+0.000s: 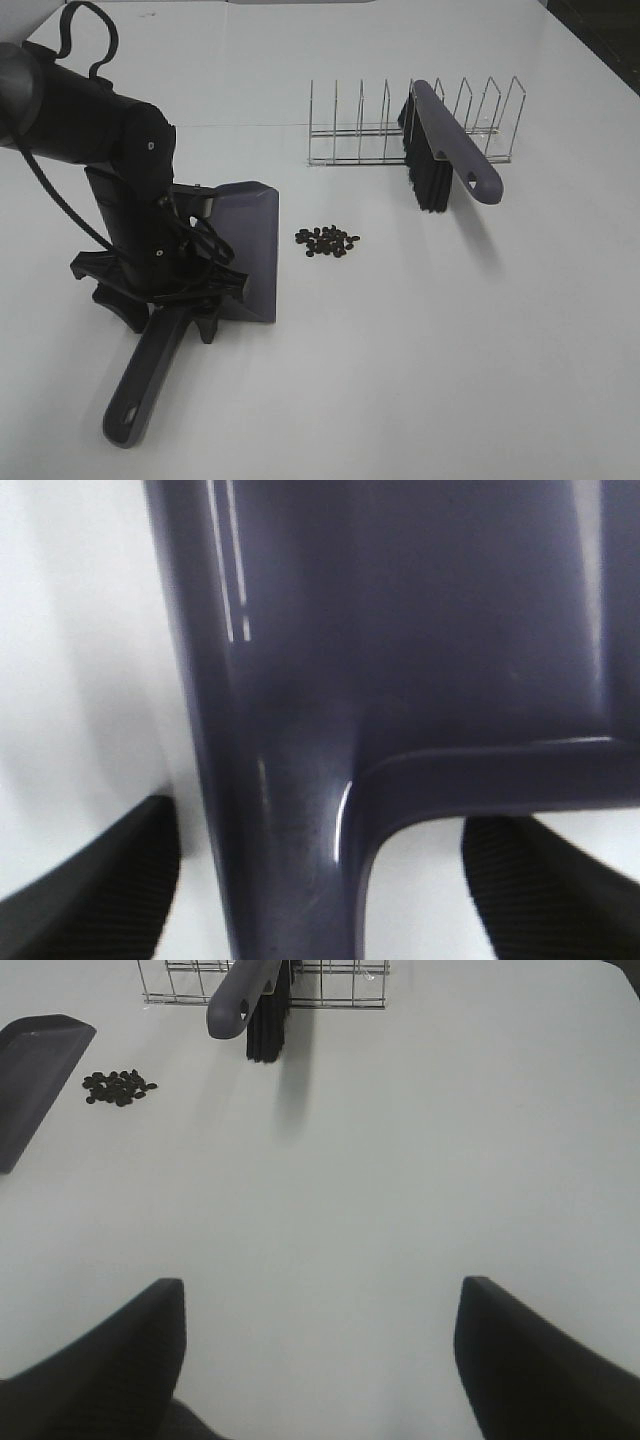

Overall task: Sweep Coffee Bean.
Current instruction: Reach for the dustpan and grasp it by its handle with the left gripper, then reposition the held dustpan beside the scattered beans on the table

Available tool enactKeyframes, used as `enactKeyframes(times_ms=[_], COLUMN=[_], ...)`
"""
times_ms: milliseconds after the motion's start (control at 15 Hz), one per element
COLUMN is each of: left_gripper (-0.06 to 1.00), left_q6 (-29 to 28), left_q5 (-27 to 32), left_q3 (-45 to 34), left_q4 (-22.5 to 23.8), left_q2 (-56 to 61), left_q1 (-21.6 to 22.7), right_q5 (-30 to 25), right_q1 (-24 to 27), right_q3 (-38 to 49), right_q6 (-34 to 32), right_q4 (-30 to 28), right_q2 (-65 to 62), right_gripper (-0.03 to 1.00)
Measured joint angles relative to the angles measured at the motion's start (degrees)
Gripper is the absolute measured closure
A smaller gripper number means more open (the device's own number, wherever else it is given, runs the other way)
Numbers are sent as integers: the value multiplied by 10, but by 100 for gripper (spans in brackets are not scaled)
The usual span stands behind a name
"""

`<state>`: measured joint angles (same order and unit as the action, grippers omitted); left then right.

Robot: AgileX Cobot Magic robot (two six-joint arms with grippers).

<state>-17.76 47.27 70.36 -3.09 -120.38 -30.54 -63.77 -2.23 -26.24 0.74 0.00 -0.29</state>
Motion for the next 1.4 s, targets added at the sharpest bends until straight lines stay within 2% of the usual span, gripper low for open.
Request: enactKeyframes(times_ms=[133,600,733,1000,1400], left_gripper=[62,61,61,61,61], left_q6=[1,3,19,26,23], left_q5=[0,-1,5,73,93], left_q3=[0,0,0,0,-1], left_q4=[1,6,22,54,64], left_q2=[-1,-1,2,76,142], left_q1=[0,0,0,0,0], right_q5=[0,0,0,0,0], right_q1=[0,0,0,0,0], right_q3=[0,0,0,0,0], right_q6=[0,0,0,0,0], right_q4=[0,0,0,0,0], right_q2=[0,0,0,0,0], right_gripper=[35,35,35,35,35])
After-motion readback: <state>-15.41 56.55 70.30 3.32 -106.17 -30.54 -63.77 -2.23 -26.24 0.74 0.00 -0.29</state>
